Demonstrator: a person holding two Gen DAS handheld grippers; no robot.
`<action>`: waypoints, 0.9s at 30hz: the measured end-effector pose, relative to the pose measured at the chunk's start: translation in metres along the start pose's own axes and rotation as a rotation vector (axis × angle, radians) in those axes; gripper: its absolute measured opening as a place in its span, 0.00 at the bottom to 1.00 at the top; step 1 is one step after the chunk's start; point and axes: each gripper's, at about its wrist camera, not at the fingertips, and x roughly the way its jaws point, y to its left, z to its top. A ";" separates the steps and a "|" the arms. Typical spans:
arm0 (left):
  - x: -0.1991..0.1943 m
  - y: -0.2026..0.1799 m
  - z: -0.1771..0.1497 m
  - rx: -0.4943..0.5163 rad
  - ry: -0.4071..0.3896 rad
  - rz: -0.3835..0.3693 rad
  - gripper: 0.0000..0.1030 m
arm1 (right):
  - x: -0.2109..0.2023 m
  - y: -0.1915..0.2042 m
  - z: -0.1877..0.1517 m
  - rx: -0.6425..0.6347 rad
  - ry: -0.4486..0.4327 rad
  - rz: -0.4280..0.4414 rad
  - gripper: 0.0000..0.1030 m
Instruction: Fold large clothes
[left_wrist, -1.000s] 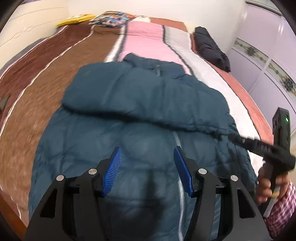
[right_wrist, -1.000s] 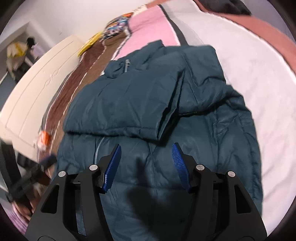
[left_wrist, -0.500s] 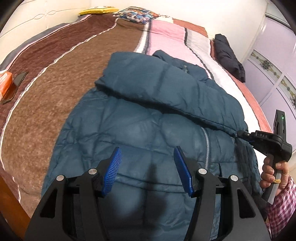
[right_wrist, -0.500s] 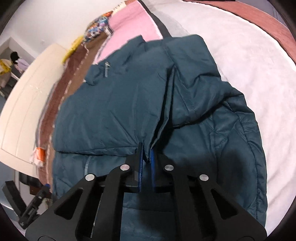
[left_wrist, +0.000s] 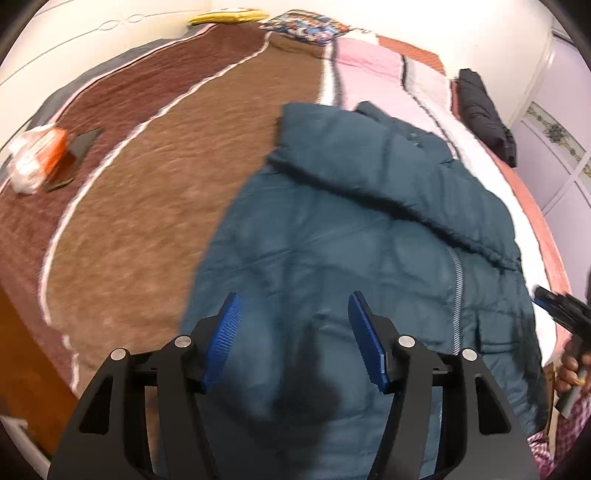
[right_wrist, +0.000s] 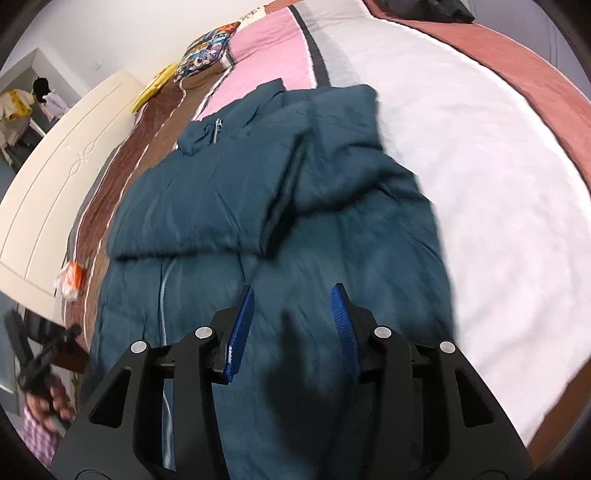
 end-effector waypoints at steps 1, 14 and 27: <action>-0.002 0.007 -0.002 -0.005 0.012 0.004 0.62 | -0.007 -0.003 -0.005 -0.001 0.005 -0.004 0.44; -0.011 0.075 -0.056 -0.149 0.193 -0.055 0.70 | -0.073 -0.039 -0.083 0.038 0.123 -0.030 0.54; -0.003 0.088 -0.073 -0.214 0.237 -0.158 0.70 | -0.082 -0.050 -0.126 0.125 0.175 -0.032 0.63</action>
